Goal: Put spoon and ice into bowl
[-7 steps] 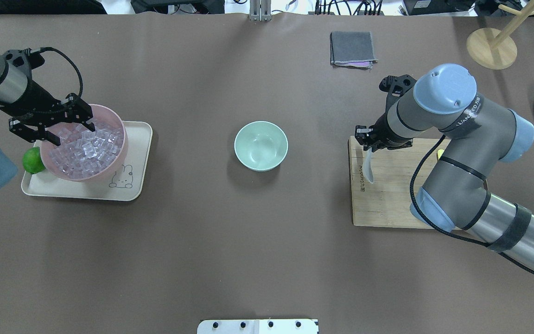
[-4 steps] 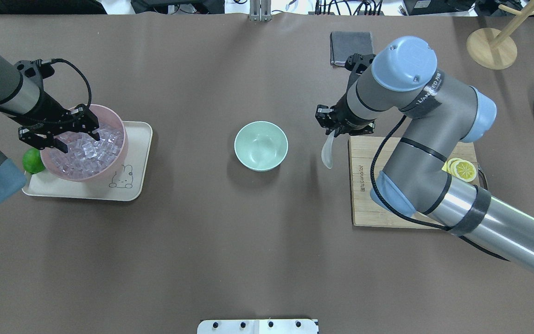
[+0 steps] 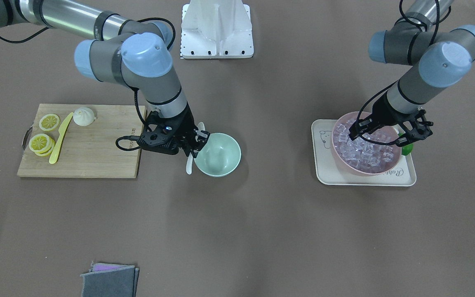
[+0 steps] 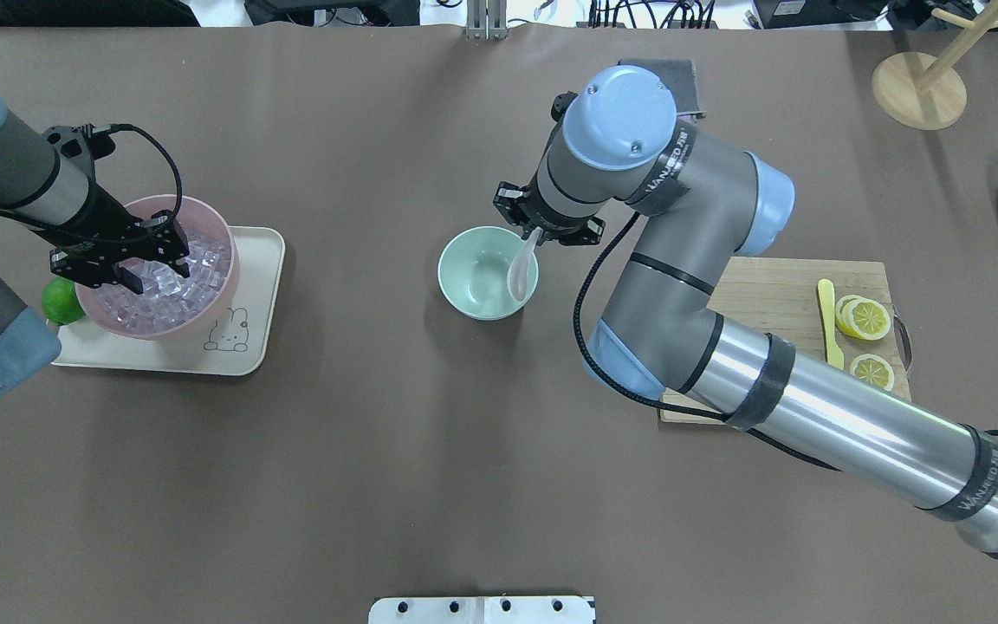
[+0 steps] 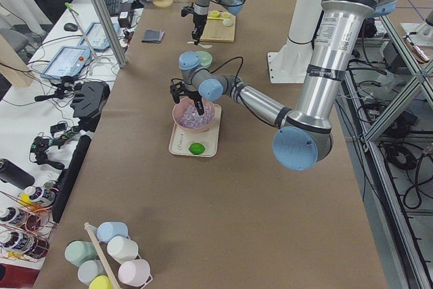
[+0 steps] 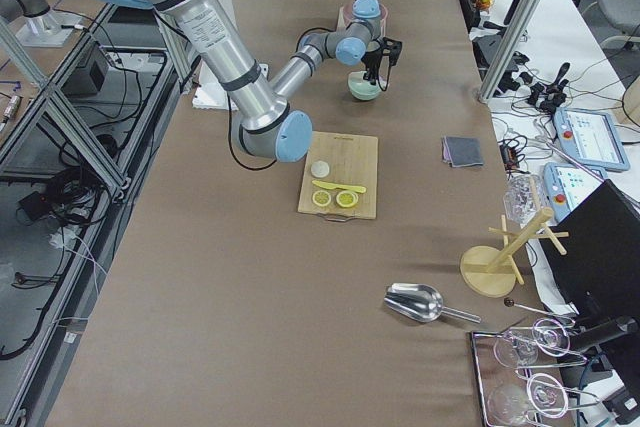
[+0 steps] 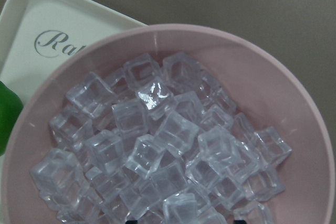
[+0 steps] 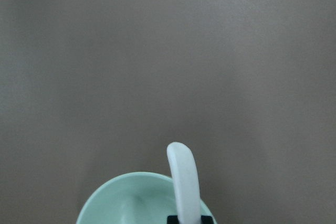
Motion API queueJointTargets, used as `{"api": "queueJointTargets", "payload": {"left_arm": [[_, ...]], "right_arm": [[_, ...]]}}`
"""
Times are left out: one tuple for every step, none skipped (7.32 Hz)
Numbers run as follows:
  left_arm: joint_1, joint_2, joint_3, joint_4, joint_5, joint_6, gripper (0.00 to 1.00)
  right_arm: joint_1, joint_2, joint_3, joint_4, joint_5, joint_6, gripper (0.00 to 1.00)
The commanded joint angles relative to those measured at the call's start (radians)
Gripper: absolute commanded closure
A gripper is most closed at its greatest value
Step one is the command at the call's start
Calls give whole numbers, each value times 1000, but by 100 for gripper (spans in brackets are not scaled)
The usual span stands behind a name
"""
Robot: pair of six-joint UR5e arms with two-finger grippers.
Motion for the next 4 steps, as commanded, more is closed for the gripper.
{"api": "queueJointTargets", "payload": {"left_arm": [[8, 0, 5, -2, 1, 0, 37], [8, 0, 5, -2, 1, 0, 40], [10, -5, 5, -2, -1, 0, 56], [10, -6, 5, -2, -1, 0, 80]], "right_arm": [[-18, 44, -75, 55, -43, 46, 100], [-18, 45, -113, 106, -64, 71, 100], [-18, 45, -115, 111, -64, 72, 100], [-21, 45, -115, 113, -64, 72, 100]]}}
